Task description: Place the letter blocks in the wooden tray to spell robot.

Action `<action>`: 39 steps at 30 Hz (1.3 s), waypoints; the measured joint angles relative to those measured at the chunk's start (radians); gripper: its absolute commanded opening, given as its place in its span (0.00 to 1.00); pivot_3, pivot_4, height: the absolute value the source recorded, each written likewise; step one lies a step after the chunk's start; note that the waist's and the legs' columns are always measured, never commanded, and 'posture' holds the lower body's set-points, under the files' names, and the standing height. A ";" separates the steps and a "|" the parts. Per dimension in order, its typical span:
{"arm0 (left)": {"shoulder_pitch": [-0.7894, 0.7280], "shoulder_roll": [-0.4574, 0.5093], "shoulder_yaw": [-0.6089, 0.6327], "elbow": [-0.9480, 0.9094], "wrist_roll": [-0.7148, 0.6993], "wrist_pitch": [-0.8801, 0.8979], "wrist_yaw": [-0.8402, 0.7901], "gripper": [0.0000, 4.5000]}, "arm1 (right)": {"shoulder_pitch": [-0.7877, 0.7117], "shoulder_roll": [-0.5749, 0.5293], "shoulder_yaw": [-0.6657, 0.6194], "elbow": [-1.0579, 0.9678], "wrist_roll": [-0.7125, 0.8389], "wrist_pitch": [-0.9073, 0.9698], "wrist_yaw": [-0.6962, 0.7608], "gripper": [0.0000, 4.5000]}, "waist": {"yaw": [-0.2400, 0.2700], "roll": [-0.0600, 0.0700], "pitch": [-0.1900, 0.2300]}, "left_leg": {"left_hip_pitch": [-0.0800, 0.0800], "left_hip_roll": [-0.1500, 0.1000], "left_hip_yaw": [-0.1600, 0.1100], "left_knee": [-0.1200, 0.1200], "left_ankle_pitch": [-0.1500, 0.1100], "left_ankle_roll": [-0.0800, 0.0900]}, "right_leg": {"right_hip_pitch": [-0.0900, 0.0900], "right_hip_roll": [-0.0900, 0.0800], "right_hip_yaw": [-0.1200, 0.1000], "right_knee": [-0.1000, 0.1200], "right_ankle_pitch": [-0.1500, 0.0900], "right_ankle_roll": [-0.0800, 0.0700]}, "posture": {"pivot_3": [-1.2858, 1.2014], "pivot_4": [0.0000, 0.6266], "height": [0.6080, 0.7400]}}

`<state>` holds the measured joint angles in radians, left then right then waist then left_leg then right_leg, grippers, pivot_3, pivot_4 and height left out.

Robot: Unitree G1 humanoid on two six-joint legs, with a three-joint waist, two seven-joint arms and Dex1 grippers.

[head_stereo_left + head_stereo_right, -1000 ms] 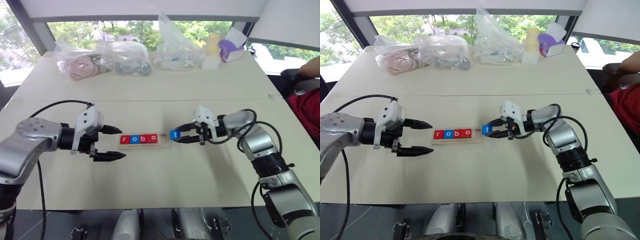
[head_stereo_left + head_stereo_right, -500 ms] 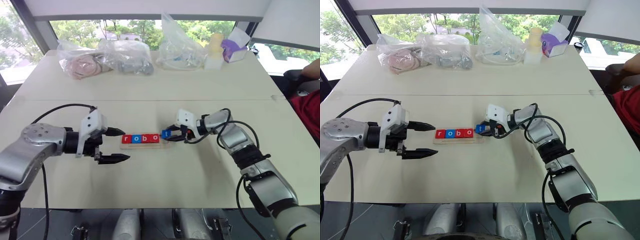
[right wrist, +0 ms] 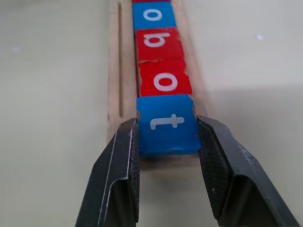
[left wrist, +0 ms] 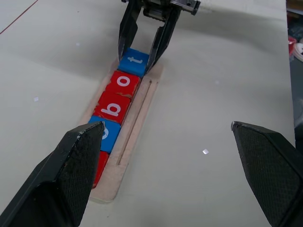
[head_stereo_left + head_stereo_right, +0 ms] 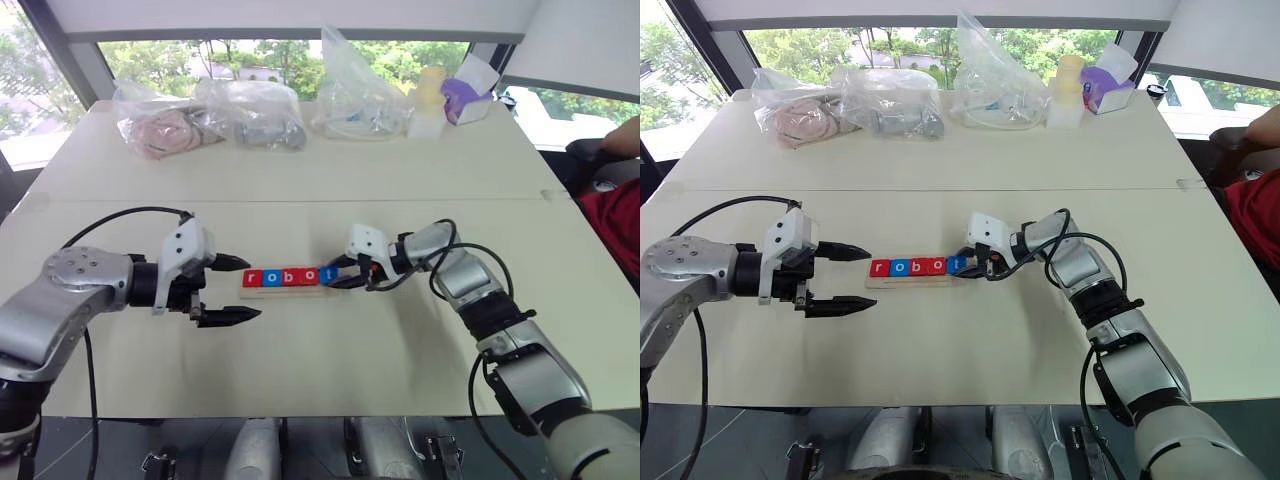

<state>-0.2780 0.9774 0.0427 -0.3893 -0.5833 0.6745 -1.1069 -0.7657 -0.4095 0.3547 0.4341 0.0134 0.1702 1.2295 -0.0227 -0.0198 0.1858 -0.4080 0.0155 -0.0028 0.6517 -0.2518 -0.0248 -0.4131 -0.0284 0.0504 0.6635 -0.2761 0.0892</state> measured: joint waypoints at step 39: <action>0.366 -0.148 0.322 0.022 -0.041 0.023 0.191 1.00 | 0.488 -0.072 -0.425 -0.826 0.315 0.645 -0.402 0.99 | 0.002 0.000 0.000 | 0.000 0.001 -0.001 -0.002 0.000 0.000 | 0.000 -0.003 0.001 -0.001 0.000 -0.001 | 0.52 0.24 0.96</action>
<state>0.0880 0.8295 0.3648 -0.3676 -0.6247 0.6970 -0.9163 -0.2779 -0.4815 -0.0708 -0.3916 0.3287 0.8148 0.8272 -0.0203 -0.0194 0.1855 -0.4078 0.0167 -0.0041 0.6498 -0.2519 -0.0249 -0.4133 -0.0317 0.0509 0.6630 -0.2764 0.0885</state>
